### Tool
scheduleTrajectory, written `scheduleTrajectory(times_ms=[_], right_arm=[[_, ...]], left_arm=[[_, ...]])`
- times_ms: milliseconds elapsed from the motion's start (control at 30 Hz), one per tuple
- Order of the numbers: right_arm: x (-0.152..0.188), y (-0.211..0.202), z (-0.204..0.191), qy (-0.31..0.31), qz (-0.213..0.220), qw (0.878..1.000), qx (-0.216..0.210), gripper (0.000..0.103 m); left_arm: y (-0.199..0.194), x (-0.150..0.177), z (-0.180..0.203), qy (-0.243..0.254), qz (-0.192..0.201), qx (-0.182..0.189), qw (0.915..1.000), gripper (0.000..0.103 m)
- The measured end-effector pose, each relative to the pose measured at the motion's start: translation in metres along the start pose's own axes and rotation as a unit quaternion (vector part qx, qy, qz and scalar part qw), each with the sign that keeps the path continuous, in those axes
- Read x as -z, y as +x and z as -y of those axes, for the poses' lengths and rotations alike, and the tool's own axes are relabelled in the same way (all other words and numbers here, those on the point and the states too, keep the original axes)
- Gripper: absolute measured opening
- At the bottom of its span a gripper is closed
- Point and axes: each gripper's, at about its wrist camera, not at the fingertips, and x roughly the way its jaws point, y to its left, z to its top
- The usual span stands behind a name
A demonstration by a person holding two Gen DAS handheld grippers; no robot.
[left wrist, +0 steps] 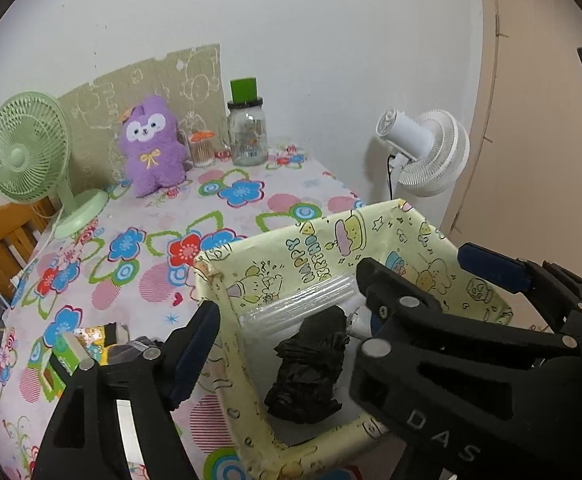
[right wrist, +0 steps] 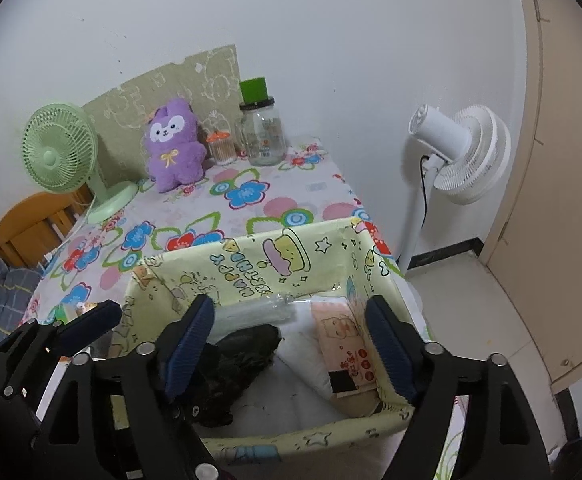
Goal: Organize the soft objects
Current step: 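Lower both items into the yellow-green box and open both tools, then lift both open tools out of the box toward remaining items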
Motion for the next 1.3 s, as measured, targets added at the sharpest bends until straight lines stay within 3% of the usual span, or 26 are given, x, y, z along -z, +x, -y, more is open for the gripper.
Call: scheduleTrajectory(times_ms=[200,600,1300], right_arm=[[0.002,-0.024,-0.008,-0.013,0.032,0.999,0.017,0.093],[0.007,-0.055,-0.028,-0.018,0.056,0.998,0.004,0.094],[0.013,-0.083,-0.071,-0.028,0.074,0.997,0.001,0.097]], left_arm=[[-0.018,0.001,0.001,0.011,0.014,-0.002,0.9998,0.084],[-0.053,0.009,-0.012,0.012,0.034,-0.016,0.9992,0.094],[-0.089,0.021,-0.044,0.001,0.048,-0.026,0.9985,0.101]])
